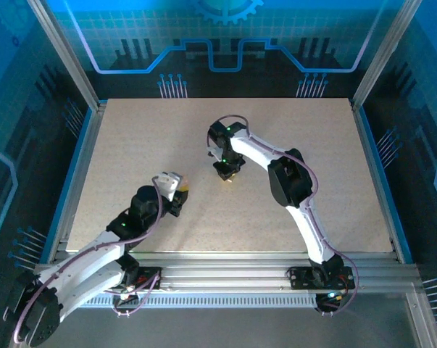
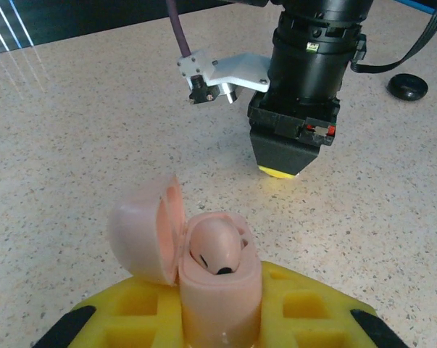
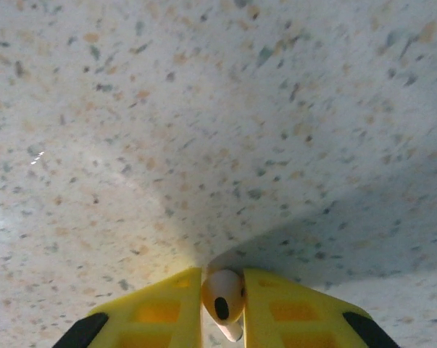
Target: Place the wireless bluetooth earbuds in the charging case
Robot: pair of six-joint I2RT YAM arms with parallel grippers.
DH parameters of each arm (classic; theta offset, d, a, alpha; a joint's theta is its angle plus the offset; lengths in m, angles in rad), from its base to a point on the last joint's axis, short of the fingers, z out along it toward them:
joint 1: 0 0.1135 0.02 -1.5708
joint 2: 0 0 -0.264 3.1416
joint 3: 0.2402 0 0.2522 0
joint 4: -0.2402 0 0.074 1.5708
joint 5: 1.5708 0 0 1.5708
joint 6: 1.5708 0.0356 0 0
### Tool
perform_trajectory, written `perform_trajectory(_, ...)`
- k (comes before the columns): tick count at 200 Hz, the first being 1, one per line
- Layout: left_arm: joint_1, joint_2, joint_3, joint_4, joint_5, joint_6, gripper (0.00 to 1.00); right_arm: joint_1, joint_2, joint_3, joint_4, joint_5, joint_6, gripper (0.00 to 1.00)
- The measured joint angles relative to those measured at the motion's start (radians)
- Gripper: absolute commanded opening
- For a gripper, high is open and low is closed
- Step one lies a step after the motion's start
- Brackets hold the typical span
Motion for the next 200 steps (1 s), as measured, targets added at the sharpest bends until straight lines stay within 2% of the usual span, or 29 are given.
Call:
perform_trajectory(133,0.0,0.353,0.055,0.354,0.137,0.007,0.14,-0.005,-0.634,-0.716,0.611,-0.108,0.359,0.17)
perform_trajectory(200,0.0,0.407,0.067,0.491,0.206,-0.012,0.14,0.047,-0.904,-0.923,0.906,-0.093,0.477,0.18)
